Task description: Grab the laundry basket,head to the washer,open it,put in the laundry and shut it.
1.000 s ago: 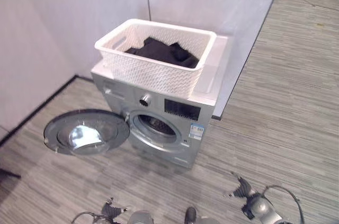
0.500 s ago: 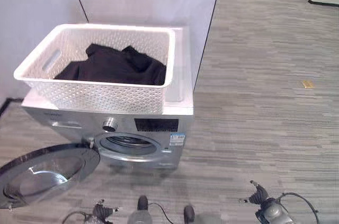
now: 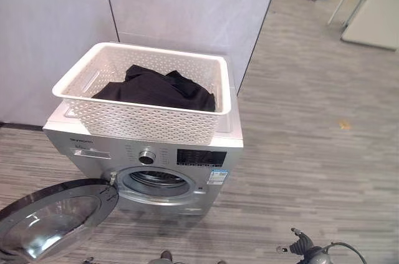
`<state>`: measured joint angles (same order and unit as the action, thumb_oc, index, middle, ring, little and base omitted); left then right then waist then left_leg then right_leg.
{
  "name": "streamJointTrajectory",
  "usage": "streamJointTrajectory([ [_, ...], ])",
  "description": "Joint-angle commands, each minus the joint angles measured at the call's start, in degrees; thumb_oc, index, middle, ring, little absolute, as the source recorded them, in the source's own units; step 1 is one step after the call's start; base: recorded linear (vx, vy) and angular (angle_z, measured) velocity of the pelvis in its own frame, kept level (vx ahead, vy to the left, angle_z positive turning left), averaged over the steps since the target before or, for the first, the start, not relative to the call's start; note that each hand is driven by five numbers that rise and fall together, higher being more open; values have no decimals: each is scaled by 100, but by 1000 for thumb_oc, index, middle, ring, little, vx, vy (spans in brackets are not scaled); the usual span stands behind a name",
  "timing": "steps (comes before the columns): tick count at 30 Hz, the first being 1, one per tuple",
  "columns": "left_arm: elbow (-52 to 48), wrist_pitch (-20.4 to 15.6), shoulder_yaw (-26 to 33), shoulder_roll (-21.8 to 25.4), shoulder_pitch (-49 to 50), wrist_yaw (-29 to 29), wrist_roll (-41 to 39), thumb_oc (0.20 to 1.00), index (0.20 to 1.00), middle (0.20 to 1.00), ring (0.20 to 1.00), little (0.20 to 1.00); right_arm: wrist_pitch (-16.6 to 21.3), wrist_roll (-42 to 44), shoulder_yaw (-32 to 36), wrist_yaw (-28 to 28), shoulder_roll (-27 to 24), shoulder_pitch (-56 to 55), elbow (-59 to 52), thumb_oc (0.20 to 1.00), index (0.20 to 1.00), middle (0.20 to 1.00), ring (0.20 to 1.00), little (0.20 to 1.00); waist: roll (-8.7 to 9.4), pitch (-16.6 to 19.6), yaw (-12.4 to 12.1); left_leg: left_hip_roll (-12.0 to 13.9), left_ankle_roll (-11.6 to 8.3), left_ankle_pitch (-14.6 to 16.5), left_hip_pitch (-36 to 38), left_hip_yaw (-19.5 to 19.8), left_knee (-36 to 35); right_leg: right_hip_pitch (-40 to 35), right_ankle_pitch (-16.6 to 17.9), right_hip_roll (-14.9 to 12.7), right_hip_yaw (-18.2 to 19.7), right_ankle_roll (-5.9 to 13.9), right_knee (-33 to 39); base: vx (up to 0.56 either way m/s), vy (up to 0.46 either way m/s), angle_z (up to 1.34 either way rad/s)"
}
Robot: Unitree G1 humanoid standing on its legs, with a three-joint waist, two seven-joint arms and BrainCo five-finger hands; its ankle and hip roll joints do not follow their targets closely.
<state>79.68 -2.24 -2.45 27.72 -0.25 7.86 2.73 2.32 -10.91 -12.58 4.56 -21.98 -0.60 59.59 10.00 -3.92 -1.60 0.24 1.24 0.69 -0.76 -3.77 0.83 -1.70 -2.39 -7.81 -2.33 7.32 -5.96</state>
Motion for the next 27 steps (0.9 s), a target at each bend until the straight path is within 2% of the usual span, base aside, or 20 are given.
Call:
streamJointTrajectory([
  [1, -81, 6, 146, 203, 30, 32, 291, 1000, 1000, 1000, 1000, 1000, 66, 120, 60, 52, -351, 237, -227, 1000, 1000, 1000, 1000, 1000, -212, -140, -45, 206, -21, 108, -6, 180, -127, 356, 162, -311, -157, 532, -248, 19, 80, 4],
  [7, -364, -46, 210, 223, -28, 200, 160, 1000, 1000, 1000, 1000, 1000, 110, 423, 381, 285, -342, 172, -635, 1000, 1000, 1000, 1000, 1000, -63, -146, -130, 132, 14, 61, -32, 268, -291, 383, 426, -423, -297, 593, -109, 0, 57, 5],
  [14, -251, -31, 40, -232, 159, 182, 224, 1000, 1000, 1000, 1000, 1000, 129, 484, 586, 416, -410, 237, -1084, 1000, 1000, 1000, 1000, 1000, -142, -112, -123, -87, 130, 98, 97, 206, -372, 430, 886, -622, -202, 674, -148, -20, 93, -2],
  [15, -211, -25, -18, -442, 213, 150, 225, 1000, 1000, 1000, 1000, 1000, 122, 448, 567, 456, -396, 320, -1154, 1000, 1000, 1000, 1000, 1000, -230, -174, -166, -129, 155, 95, 132, 112, -357, 551, 1217, -783, -322, 698, -272, -115, 153, -26],
  [16, -196, -25, -14, -657, 332, 121, 197, 1000, 1000, 1000, 1000, 1000, 138, 415, 510, 475, -356, 400, -1269, 1000, 1000, 1000, 1000, 1000, -371, -251, -305, -61, 164, 124, 199, -72, -330, 659, 1030, -920, -1155, 603, -476, -120, 177, -34],
  [17, -196, -19, -17, -697, 371, 109, 202, 1000, 1000, 1000, 1000, 1000, 170, 432, 491, 470, -333, 393, -1271, 1000, 1000, 1000, 1000, 1000, -425, -283, -247, -39, 185, 117, 220, -31, -320, 727, 730, -612, -1041, 525, -689, -89, 118, -59],
  [18, -184, -17, -65, -709, 371, 108, 198, 1000, 1000, 1000, 1000, 1000, 196, 467, 471, 477, -311, 371, -1259, 1000, 1000, 1000, 1000, 1000, -434, -328, -194, -48, 209, 94, 194, 28, -285, 832, 415, -163, -824, 429, -824, -47, 36, -71],
  [19, -174, 4, -57, -755, 380, 66, 167, 1000, 1000, 1000, 1000, 1000, 236, 517, 392, 451, -262, 347, -1255, 1000, 1000, 1000, 1000, 1000, -407, -365, -210, -99, 238, 88, 155, 28, -191, 849, 210, 240, -833, 363, -885, -74, 13, -26],
  [20, -141, 17, -57, -788, 420, 19, 181, 1000, 1000, 1000, 1000, 1000, 268, 515, 308, 413, -252, 295, -1293, 1000, 1000, 1000, 1000, 1000, -365, -377, -244, -171, 260, 79, 93, -6, -133, 922, 180, 453, -976, 317, -860, -67, 7, 23],
  [22, -105, 16, -72, -873, 445, -29, 213, 1000, 1000, 1000, 1000, 1000, 264, 394, 202, 377, -321, 221, -1324, 1000, 1000, 1000, 1000, 1000, -365, -372, -255, -231, 230, 75, 34, -35, -46, 685, 35, 374, -1161, 150, -605, -33, -42, 20],
  [23, -103, 22, -106, -899, 446, -42, 274, 1000, 1000, 1000, 1000, 1000, 274, 269, 84, 356, -385, 153, -1411, 1000, 1000, 1000, 1000, 1000, -356, -349, -194, -223, 213, 83, 20, 13, -20, 634, -92, 702, -673, 31, -444, 22, -112, 1],
  [25, -125, 18, -75, -927, 585, -11, 311, 1000, 1000, 1000, 1000, 1000, 265, 147, 110, 297, -551, -6, -1489, 1000, 1000, 1000, 1000, 1000, -412, -305, -232, -192, 142, 103, 48, -38, -9, 422, -77, 768, -673, -95, -118, 55, -108, 11],
  [27, -209, 10, -158, -993, 560, -33, 349, 1000, 1000, 1000, 1000, 1000, 274, 202, 250, 344, -680, -157, -1478, 1000, 1000, 1000, 1000, 1000, -475, -284, -191, -189, 52, 143, -74, 36, 294, 321, -149, 812, -637, -239, 96, 43, -95, 21],
])
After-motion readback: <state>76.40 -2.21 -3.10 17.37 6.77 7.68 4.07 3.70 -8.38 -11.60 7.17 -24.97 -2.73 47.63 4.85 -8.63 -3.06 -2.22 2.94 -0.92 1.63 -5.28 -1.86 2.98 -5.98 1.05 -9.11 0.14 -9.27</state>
